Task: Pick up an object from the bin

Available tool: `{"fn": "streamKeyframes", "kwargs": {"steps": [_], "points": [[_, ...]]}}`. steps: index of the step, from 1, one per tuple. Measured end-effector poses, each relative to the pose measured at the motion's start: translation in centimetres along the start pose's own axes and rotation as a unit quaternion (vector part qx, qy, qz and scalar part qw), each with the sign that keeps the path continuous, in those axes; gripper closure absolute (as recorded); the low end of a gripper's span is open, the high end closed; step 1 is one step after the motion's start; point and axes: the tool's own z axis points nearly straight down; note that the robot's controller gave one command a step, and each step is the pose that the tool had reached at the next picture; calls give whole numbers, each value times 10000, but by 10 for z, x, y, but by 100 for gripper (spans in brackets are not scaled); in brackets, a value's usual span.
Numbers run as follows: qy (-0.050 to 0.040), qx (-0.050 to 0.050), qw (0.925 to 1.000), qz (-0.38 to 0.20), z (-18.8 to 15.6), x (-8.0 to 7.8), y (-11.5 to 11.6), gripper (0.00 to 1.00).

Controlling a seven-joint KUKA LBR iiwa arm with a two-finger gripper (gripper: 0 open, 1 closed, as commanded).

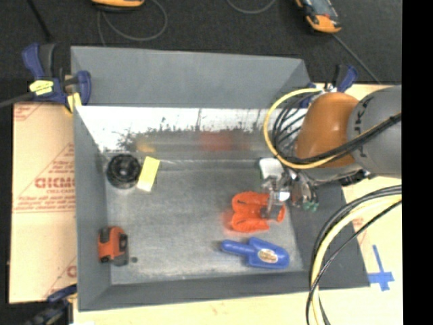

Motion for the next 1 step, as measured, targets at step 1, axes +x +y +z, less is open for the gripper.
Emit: {"fn": "streamKeyframes", "kwargs": {"steps": [1], "points": [[15,2,10000,-5,-6,1,0,100]]}}
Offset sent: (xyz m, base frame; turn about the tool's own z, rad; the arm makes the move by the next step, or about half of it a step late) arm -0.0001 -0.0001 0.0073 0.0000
